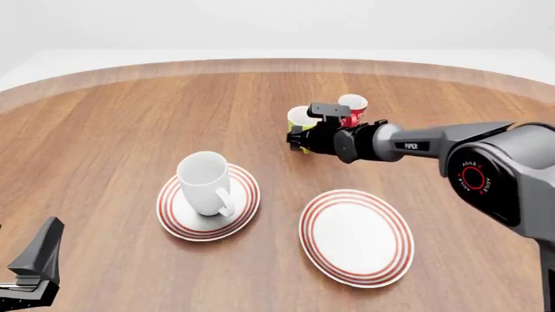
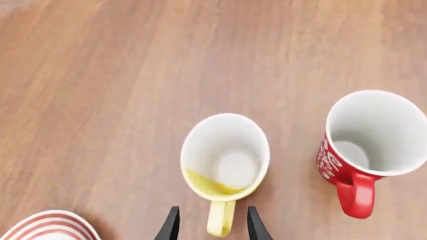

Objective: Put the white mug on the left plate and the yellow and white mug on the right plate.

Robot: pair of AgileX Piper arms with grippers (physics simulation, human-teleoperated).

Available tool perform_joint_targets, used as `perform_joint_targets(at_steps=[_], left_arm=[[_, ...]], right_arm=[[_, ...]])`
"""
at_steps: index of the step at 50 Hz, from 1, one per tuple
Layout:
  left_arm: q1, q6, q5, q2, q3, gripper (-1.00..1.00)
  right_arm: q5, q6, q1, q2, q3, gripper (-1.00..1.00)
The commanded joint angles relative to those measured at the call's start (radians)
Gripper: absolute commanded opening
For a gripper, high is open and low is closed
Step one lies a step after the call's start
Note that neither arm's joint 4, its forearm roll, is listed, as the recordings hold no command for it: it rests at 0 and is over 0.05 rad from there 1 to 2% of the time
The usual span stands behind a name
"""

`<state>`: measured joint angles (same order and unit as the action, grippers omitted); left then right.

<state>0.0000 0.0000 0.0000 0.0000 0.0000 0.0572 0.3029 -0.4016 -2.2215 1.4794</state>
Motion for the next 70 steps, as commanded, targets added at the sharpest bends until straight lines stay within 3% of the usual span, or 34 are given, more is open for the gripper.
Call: perform_joint_targets(at_steps=[1, 16, 17, 40, 70], left_arm=[[0.0, 0.0, 0.0, 0.0, 0.0, 1.0], [0.0, 0.0, 0.0, 0.0, 0.0, 1.0], [0.0, 0.0, 0.0, 0.0, 0.0, 1.0], [0.0, 0.0, 0.0, 0.0, 0.0, 1.0], [0.0, 0.0, 0.0, 0.0, 0.0, 1.0]], right_arm=[[-0.02, 0.012, 0.003, -0.016, 0.016, 1.0], [-0.017, 0.021, 0.004, -0.021, 0.012, 1.0], [-0.016, 0.021, 0.002, -0.02, 0.011, -1.0], [0.003, 0.008, 0.0, 0.025, -0.021, -1.0], [0.04, -0.044, 0.011, 0.207, -0.155, -1.0]])
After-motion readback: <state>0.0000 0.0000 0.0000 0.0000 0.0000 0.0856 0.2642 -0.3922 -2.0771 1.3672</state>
